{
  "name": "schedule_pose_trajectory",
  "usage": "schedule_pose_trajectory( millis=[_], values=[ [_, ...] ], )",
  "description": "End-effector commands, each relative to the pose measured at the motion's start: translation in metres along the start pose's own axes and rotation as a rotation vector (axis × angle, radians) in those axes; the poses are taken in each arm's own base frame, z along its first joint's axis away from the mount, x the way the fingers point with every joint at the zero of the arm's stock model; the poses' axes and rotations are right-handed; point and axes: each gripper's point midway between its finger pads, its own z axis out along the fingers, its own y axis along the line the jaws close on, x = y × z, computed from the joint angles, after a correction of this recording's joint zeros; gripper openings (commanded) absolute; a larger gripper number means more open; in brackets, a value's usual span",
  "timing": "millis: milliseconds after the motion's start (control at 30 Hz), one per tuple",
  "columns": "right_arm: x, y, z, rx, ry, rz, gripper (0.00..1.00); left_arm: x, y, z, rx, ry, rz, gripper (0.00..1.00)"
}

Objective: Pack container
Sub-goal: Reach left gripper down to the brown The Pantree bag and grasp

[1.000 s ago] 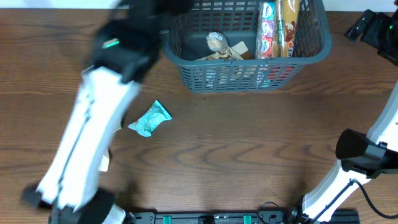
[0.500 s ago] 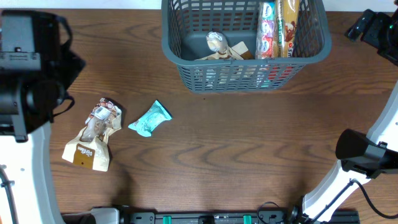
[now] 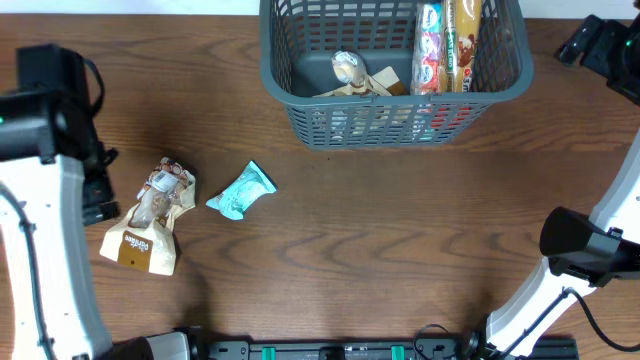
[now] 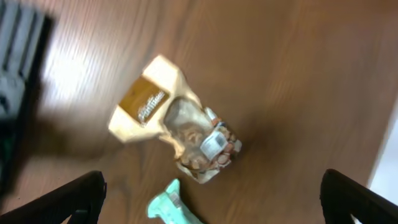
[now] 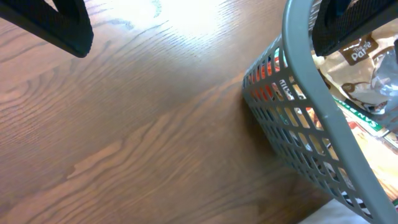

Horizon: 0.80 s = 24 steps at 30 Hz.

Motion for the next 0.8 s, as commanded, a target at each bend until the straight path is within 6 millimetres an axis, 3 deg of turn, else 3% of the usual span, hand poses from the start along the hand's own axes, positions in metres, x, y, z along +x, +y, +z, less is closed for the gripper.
schedule_pose_trajectory(
  millis=[0, 133, 333, 567, 767],
  values=[
    [0.000, -0.001, -0.001, -0.002, 0.001, -0.002, 0.99, 0.028, 0.018, 0.047, -0.124, 0.106, -0.152, 0.99],
    [0.000, -0.001, -0.001, -0.002, 0.001, -0.002, 0.99, 0.047, 0.037, 0.104, -0.196, 0.147, -0.169, 0.99],
    [0.000, -0.001, -0.001, -0.002, 0.000, -0.002, 0.99, 0.039, 0.058, 0.143, -0.228, 0.088, -0.191, 0.99],
    [0.000, -0.001, -0.001, -0.002, 0.001, -0.002, 0.99, 0.041, 0.037, 0.166, -0.173, 0.094, -0.229, 0.99],
    [0.001, -0.001, -0.001, -0.001, 0.005, -0.002, 0.99, 0.088, 0.020, 0.196, -0.223, 0.287, -0.360, 0.99]
  ],
)
